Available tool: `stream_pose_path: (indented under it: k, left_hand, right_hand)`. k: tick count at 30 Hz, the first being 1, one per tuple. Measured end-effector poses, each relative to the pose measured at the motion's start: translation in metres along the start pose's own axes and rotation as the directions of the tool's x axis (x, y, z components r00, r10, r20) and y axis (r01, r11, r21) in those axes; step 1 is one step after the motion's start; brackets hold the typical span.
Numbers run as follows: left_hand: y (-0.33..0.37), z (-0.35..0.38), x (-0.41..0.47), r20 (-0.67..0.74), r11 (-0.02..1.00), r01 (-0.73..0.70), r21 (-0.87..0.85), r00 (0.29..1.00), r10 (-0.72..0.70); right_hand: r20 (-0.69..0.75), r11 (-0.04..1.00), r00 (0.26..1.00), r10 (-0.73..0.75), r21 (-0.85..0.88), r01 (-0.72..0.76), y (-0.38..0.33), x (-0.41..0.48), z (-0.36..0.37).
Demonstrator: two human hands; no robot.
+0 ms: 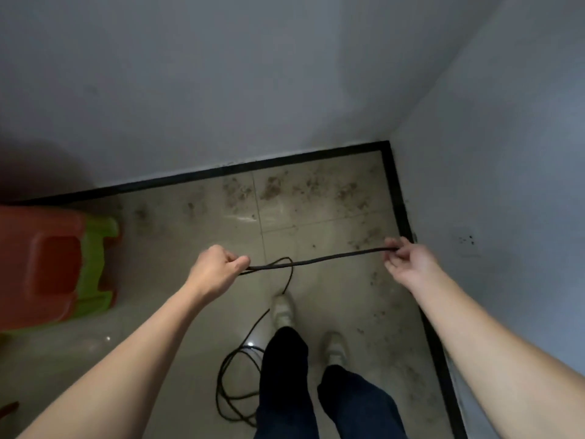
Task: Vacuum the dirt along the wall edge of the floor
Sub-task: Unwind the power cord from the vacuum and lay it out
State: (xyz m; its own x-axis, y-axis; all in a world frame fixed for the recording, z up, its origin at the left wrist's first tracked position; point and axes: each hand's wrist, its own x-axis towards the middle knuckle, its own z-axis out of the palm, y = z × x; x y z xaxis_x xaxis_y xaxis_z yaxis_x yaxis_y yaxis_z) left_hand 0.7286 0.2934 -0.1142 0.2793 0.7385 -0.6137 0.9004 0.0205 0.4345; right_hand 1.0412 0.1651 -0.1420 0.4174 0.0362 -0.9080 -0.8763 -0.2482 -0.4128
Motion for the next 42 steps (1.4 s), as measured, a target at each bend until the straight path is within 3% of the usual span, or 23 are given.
stream_pose_path:
  k: [2,4,11,16,20,23,25,34,42]
  left_hand:
    - [-0.001,-0.001,0.022,0.041,0.999,-0.030,0.043,0.999,0.028]
    - [-0.004,0.001,0.043,0.085,0.993,-0.081,0.089,0.994,0.073]
    - [0.020,0.033,0.085,0.273,0.963,-0.196,0.184,0.952,0.142]
    - [0.065,0.083,0.092,0.420,0.962,-0.251,0.104,0.888,0.186]
    - [0.100,0.120,0.098,0.457,0.944,-0.318,0.088,0.855,0.245]
    - [0.116,0.140,0.114,0.439,0.947,-0.312,0.072,0.863,0.251]
    - [0.126,0.151,0.125,0.411,0.951,-0.303,0.068,0.877,0.250]
    - [0.149,0.210,0.158,0.373,0.988,-0.150,0.044,0.919,0.123]
    - [0.151,0.227,0.157,0.379,0.998,-0.046,0.032,0.925,0.031]
  right_hand:
    - [-0.033,0.948,0.996,0.079,0.311,-0.065,-0.015,0.010,0.004]
    - [-0.107,0.909,0.987,0.123,0.411,-0.069,-0.024,0.025,-0.004]
    - [-0.311,0.999,0.950,0.019,0.032,-0.009,-0.033,0.061,-0.071]
    - [-0.227,0.994,0.972,0.065,0.098,-0.043,-0.040,0.072,-0.108]
    - [-0.186,0.984,0.974,0.131,0.144,-0.105,-0.050,0.094,-0.123]
    - [-0.333,0.981,0.942,0.040,-0.165,-0.100,-0.054,0.117,-0.120]
    - [-0.414,0.959,0.909,-0.052,-0.275,-0.070,-0.057,0.137,-0.117]
    - [-0.248,0.989,0.966,0.069,0.142,-0.034,-0.080,0.226,-0.117]
    - [-0.180,0.976,0.979,0.097,0.212,-0.058,-0.085,0.259,-0.113]
